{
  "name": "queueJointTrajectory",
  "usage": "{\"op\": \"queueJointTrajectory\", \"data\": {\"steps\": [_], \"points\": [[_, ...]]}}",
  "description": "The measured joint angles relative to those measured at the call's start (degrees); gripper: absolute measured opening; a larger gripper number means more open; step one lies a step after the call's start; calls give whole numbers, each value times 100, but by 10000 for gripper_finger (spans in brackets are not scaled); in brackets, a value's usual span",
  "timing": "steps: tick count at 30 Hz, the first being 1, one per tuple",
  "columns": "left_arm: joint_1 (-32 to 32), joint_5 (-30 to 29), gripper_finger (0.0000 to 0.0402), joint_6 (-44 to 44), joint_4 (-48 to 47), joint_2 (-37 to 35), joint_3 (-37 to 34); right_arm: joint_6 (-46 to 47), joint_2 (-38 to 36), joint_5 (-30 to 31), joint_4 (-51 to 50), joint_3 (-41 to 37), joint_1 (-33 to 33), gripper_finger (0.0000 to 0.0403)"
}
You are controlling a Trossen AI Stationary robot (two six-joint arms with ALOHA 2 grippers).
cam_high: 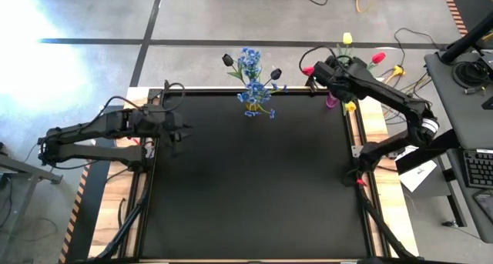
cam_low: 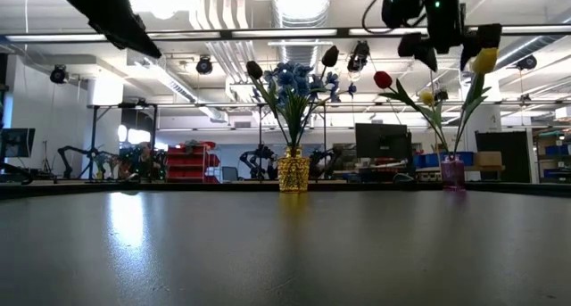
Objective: Sort flowers into vase by color
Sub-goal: Return to Home Position
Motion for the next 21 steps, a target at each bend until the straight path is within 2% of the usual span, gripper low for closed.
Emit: {"op": "queueJointTrajectory", "data": {"steps": [3, 6, 10, 15, 17, 19, 21], "points": [[1, 386, 100, -264, 3, -239, 22, 92, -165, 226, 177, 1, 465, 249], [-1, 527, 100, -556, -2, -466, 66, -308, -340, 291, 389, 134, 940, 249], [1, 491, 100, -902, -1, -672, 162, -1607, -594, 249, 841, 351, 1770, 251], [-1, 460, 100, -1793, 162, -738, 377, -3353, -814, 498, 2083, 381, 3341, 245], [-1, 111, 100, -2128, 284, -700, 484, -4232, -852, 561, 2635, 331, 4020, 238], [0, -143, 100, -2642, 381, -652, 587, -5005, -863, 433, 3141, 249, 4675, 227], [-22, -88, 100, -2596, 563, -650, 588, -5577, -863, 179, 3515, 151, 5278, 214]]}}
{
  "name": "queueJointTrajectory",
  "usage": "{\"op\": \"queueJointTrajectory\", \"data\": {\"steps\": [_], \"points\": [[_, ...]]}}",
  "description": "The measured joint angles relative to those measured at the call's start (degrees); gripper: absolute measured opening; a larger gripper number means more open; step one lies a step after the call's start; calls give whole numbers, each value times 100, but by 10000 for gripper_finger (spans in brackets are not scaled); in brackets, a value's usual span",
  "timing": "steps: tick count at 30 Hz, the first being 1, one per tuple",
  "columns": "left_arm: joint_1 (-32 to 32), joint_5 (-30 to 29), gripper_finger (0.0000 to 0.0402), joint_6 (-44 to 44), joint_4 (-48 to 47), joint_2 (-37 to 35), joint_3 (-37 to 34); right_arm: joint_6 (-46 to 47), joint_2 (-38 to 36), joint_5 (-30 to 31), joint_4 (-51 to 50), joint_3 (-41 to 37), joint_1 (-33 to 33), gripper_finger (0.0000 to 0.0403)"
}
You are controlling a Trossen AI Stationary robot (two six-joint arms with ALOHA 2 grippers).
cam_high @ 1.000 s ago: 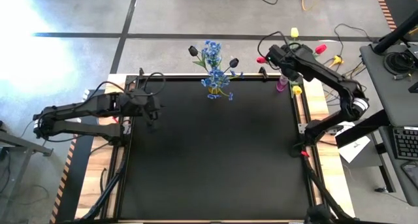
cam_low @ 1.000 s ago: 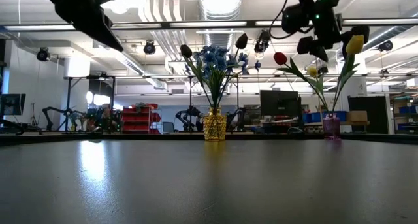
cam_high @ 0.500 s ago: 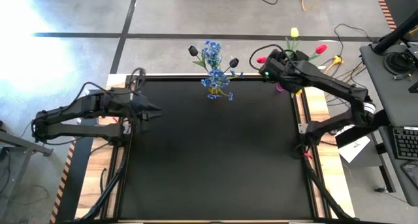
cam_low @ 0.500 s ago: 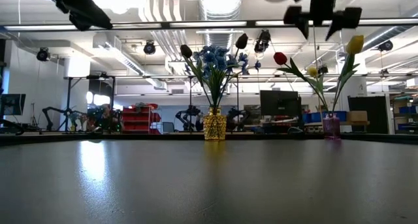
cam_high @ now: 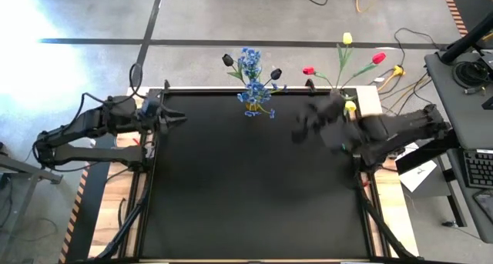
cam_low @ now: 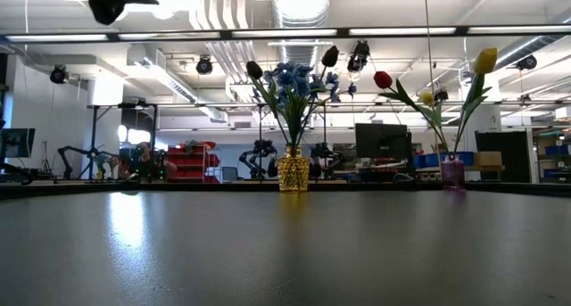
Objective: Sort flowers into vase by color
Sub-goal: Return to Home Position
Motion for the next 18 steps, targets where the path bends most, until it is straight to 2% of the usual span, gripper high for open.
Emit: {"op": "queueJointTrajectory", "data": {"steps": [5, 9, 11, 15, 16, 18], "points": [[-5, 540, 100, 453, 576, -144, -220, -846, -32, -920, 921, -343, 1278, 164], [-14, 853, 100, 811, 968, -360, -512, -1302, -130, -1507, 1837, -826, 2001, 106], [-16, 858, 100, 875, 971, -423, -659, -1405, -255, -2213, 2410, -1163, 2177, 74], [-16, 860, 100, 821, 936, -421, -878, -1986, -591, -4317, 4066, -1967, 2200, 19], [-16, 844, 100, 915, 938, -400, -929, -2215, -694, -4577, 4325, -2122, 2194, 15], [-18, 497, 100, 1081, 931, -343, -1017, -2560, -957, -4708, 4390, -2336, 2195, 15]]}}
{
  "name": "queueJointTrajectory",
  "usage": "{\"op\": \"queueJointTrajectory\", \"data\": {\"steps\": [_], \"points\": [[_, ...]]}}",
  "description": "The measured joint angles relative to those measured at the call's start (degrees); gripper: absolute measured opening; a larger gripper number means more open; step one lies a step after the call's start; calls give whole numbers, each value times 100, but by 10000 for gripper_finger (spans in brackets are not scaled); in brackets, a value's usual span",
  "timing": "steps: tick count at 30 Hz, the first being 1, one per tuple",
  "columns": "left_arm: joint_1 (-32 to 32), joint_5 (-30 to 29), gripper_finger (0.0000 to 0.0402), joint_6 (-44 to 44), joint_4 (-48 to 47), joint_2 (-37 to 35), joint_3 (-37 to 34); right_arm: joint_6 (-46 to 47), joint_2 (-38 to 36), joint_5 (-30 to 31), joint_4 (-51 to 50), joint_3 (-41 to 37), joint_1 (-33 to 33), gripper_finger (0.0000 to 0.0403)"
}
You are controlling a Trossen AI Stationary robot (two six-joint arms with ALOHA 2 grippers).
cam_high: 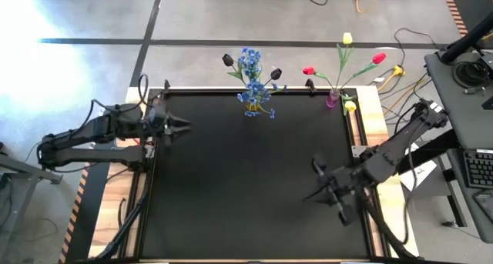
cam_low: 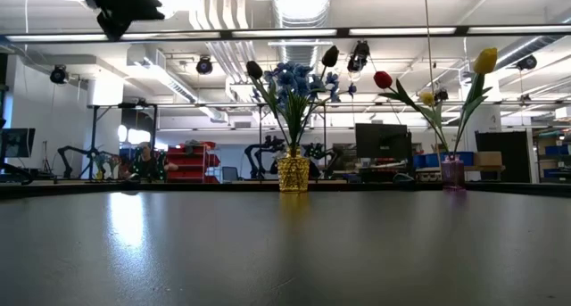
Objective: Sort flowers into vase by color
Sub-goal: Return to Home Position
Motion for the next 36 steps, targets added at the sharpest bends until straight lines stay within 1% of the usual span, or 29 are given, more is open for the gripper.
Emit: {"op": "queueJointTrajectory", "data": {"steps": [1, 2, 4, 5, 7, 9, 11, 12, 13, 15, 16, 18, 19, 21, 23, 24, 25, 27, 28, 30, 33, 34, 36], "points": [[2, -230, 100, -30, 16, 50, -27, -84, -147, -6, -94, -54, -1, 15], [2, -399, 100, -279, 14, 121, -47, -203, -312, 10, -225, -107, -4, 15], [9, -518, 100, -761, -35, 262, -60, -246, -607, 53, -658, -151, -7, 14], [8, -530, 100, -805, -148, 331, -59, -174, -745, 47, -907, -167, -7, 13], [9, -527, 100, -856, -431, 439, -60, 356, -972, -17, -1366, -185, 9, 13], [8, -533, 100, -1004, -427, 540, -61, 879, -1131, -38, -1673, -221, 9, 13], [0, -514, 100, -1082, -415, 635, -108, 1313, -1197, -55, -1704, -294, 9, 13], [0, -467, 100, -1031, -353, 669, -153, 1267, -1200, -224, -1713, -304, 2, 13], [0, -411, 100, -915, -172, 693, -231, 970, -1207, -585, -1730, -333, -18, 13], [-2, -351, 100, -690, 613, 686, -510, 238, -1238, -1390, -1778, -451, -206, 13], [-2, -343, 100, -590, 1121, 670, -693, 39, -1243, -1600, -1695, -508, -368, 13], [-2, -343, 100, -367, 2218, 641, -1125, -21, -1315, -1859, -1460, -618, -797, 13], [-2, -347, 100, -243, 2753, 620, -1368, -18, -1335, -2097, -1427, -672, -1053, 13], [-2, -365, 100, 23, 3647, 561, -1815, -115, -1378, -2812, -1416, -752, -1669, 13], [-2, -385, 100, 198, 4309, 505, -2218, -174, -1457, -3557, -1474, -829, -2311, 13], [-2, -385, 100, 215, 4547, 467, -2397, -187, -1528, -3819, -1480, -861, -2626, 13], [-2, -384, 100, 224, 4749, 426, -2554, -196, -1627, -3950, -1459, -889, -2904, 13], [-4, -381, 100, 217, 5016, 292, -2792, -194, -1879, -3971, -1435, -985, -3320, 13], [-7, -364, 100, 215, 5080, 200, -2880, -211, -2027, -3883, -1454, -1055, -3452, 13], [-7, -341, 100, 268, 5098, -14, -2994, -385, -2347, -3500, -1533, -1205, -3602, 13], [-7, -340, 100, 529, 5035, -349, -3062, -662, -2891, -2645, -1655, -1515, -3621, 13], [-7, -339, 100, 623, 4998, -451, -3064, -725, -3068, -2447, -1628, -1629, -3626, 13], [-7, -339, 100, 815, 4861, -630, -3064, -779, -3422, -2351, -1616, -1881, -3627, 13]]}}
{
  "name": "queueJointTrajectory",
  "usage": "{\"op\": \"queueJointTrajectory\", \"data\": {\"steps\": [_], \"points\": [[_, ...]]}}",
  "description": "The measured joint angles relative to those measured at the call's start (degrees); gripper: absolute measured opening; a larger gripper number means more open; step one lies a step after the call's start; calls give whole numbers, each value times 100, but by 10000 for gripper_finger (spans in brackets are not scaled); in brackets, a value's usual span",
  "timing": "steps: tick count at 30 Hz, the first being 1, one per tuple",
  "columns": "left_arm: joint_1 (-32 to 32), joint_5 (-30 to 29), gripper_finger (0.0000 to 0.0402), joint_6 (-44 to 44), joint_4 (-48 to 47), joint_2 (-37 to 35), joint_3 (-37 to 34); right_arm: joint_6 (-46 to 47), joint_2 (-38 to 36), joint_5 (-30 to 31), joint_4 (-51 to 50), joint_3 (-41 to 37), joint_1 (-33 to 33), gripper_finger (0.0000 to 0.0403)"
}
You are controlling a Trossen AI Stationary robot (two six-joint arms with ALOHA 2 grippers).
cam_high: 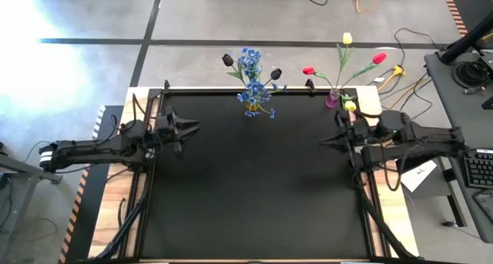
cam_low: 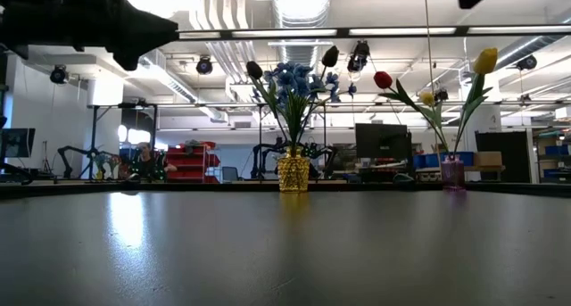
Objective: Sort flowers into vase by color
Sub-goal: Return to Home Position
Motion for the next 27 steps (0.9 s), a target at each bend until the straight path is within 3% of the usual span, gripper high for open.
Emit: {"op": "queueJointTrajectory", "data": {"steps": [5, 13, 20, 24, 27], "points": [[0, 2, 100, 533, -501, -304, -31, -20, -851, -18, 56, -689, 8, 13], [-4, 163, 100, 704, -439, -623, -394, -40, -2169, -5, 906, -1963, 6, 13], [-7, 172, 100, 577, 696, -902, -1237, 205, -2046, -3, 2162, -2967, 7, 13], [-9, 278, 100, 639, 187, -974, -1188, 347, -1997, 89, 3072, -3562, 6, 13], [-11, 144, 100, 548, -105, -1071, -1193, 342, -2008, 82, 2951, -3618, 7, 13]]}}
